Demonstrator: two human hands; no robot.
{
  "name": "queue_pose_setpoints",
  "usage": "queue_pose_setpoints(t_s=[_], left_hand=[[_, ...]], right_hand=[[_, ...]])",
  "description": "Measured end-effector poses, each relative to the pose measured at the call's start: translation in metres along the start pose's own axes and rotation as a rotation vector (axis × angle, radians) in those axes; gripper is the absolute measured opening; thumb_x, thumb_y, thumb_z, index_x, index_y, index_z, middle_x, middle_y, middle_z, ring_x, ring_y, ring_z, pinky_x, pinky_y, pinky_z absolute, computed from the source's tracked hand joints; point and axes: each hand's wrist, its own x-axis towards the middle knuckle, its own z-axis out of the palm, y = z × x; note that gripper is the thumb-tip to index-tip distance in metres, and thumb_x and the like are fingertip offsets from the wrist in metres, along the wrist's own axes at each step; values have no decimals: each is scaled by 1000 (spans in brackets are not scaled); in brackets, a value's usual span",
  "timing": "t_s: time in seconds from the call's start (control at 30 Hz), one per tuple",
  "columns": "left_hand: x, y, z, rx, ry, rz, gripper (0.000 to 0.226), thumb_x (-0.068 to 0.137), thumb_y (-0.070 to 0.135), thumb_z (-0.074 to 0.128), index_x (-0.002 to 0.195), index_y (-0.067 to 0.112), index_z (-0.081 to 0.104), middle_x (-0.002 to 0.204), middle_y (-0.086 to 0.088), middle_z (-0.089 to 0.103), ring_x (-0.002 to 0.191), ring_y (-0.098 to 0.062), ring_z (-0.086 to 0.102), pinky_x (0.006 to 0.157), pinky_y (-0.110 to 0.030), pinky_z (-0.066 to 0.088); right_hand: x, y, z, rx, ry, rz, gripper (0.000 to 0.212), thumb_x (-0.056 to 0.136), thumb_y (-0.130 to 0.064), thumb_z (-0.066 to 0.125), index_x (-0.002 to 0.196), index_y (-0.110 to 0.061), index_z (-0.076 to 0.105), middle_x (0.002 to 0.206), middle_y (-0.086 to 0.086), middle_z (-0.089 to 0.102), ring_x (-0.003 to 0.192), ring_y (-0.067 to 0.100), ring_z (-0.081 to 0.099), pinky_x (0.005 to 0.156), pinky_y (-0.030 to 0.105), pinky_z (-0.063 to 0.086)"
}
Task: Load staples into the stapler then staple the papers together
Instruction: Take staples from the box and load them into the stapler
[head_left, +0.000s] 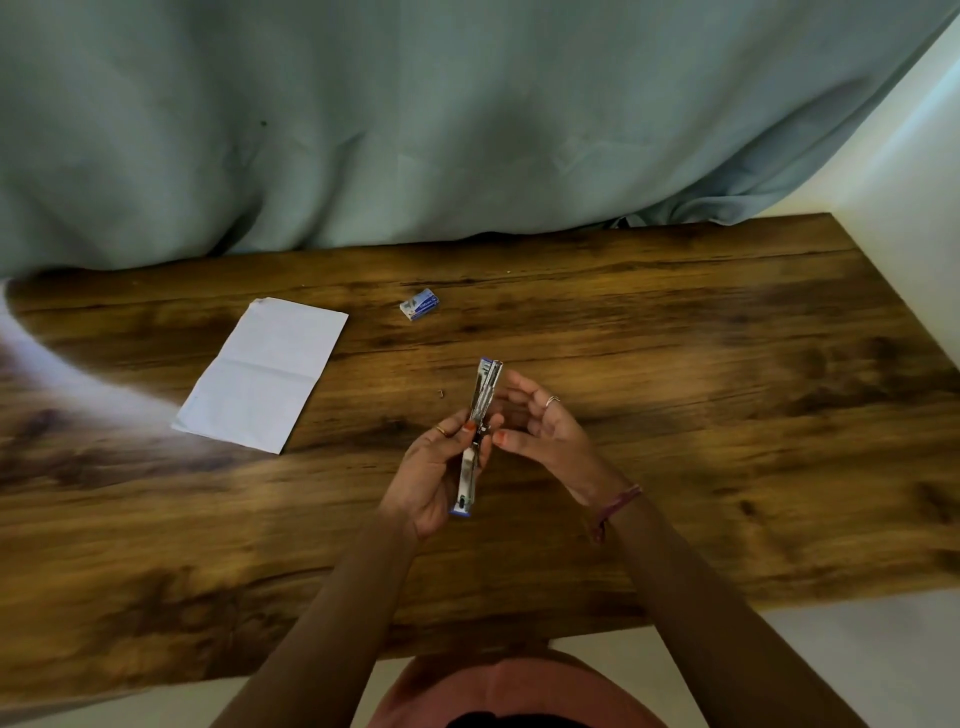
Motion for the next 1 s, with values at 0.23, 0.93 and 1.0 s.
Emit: queue_pose_setpoints(t_s=[0.23, 0.93, 1.0], left_hand=[[1, -6, 7, 54, 38, 20, 38, 85, 5, 57, 123, 1, 60, 116, -22, 67, 81, -16, 70, 72, -26, 59], [0, -11, 17, 94, 61, -44, 30, 94, 4, 49, 122, 2, 60, 109, -19, 70, 92, -22, 72, 79, -31, 60], [1, -11, 17, 80, 73, -53, 29, 94, 5, 49, 120, 2, 61, 108, -19, 70, 91, -22, 72, 73, -30, 60]], right_hand=[[5, -1, 4, 22, 91, 13, 88, 56, -40, 86, 131, -40, 40, 132, -6, 53, 117, 6, 56, 94, 26, 49], [3, -4, -2, 174, 206, 12, 56, 70, -22, 76, 120, -28, 53, 100, -2, 74, 93, 12, 69, 79, 23, 54], [2, -2, -3, 186, 193, 16, 56, 71, -20, 76, 122, -28, 52, 103, 0, 73, 93, 13, 69, 79, 24, 54]])
